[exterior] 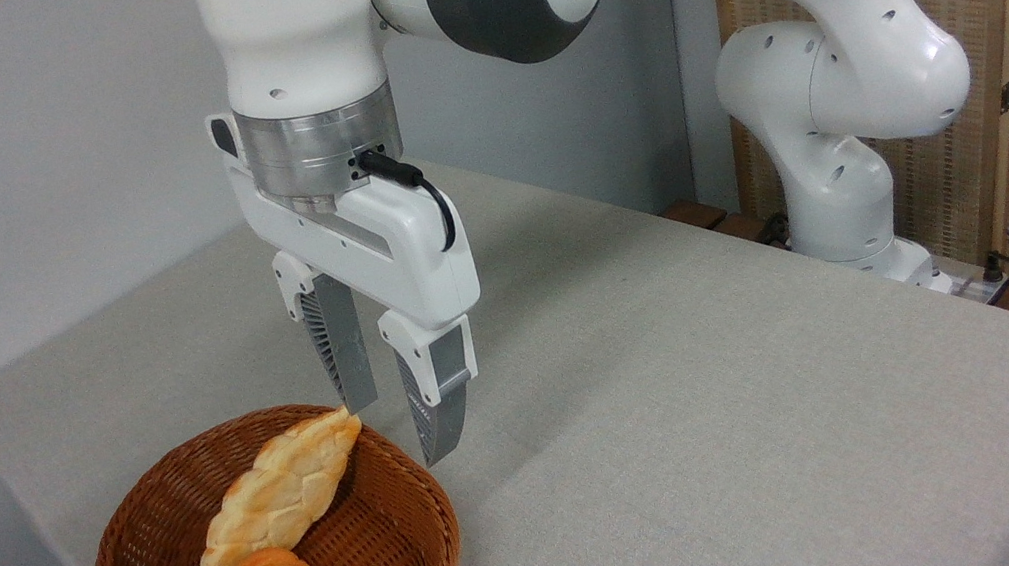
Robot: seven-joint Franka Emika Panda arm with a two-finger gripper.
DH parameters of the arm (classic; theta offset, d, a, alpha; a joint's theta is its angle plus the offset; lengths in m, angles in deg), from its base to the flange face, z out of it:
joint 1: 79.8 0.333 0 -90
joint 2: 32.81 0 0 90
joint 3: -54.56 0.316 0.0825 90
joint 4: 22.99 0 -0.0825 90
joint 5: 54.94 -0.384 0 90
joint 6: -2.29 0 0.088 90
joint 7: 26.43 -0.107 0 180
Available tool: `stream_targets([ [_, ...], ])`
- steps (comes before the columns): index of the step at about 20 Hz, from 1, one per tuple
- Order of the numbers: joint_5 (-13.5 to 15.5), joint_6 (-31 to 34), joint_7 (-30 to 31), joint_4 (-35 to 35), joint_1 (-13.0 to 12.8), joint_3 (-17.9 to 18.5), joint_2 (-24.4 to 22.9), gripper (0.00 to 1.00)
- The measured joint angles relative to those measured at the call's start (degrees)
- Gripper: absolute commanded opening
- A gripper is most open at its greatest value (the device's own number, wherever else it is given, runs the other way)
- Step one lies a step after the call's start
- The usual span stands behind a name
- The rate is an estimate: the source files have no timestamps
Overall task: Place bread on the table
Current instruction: 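Lower the open gripper onto the elongated golden bread roll in the basket, then close the gripper on the middle of the elongated bread roll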
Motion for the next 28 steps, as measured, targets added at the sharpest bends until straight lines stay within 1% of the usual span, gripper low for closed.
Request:
stream_targets([
  [1, 0.0, 0.0, 0.0, 0.0, 0.3, 0.0, 0.0, 1.0],
  [8, 0.0, -0.1, 0.0, 0.0, 0.3, -0.6, 0.3, 1.0],
  [10, 0.1, -1.1, 0.0, 0.0, 0.3, -0.7, 0.6, 1.0],
  [12, 1.6, -2.7, 0.0, 0.0, 0.3, -0.8, 1.1, 1.0],
  [14, 5.1, -4.5, 0.0, 0.0, 0.3, -1.3, 1.8, 1.0],
  [16, 7.2, -6.8, 0.0, 0.0, 0.3, -2.5, 2.7, 1.0],
  [20, 8.7, -11.1, 0.2, 0.0, 0.3, -5.8, 5.7, 1.0],
  [22, 9.0, -12.9, 0.3, 0.0, 0.3, -7.7, 7.5, 1.0],
  [27, 9.0, -13.3, 0.3, 0.0, 0.3, -10.6, 10.1, 1.0],
  [28, 9.0, -13.3, 0.3, 0.0, 0.3, -10.8, 10.4, 0.94],
])
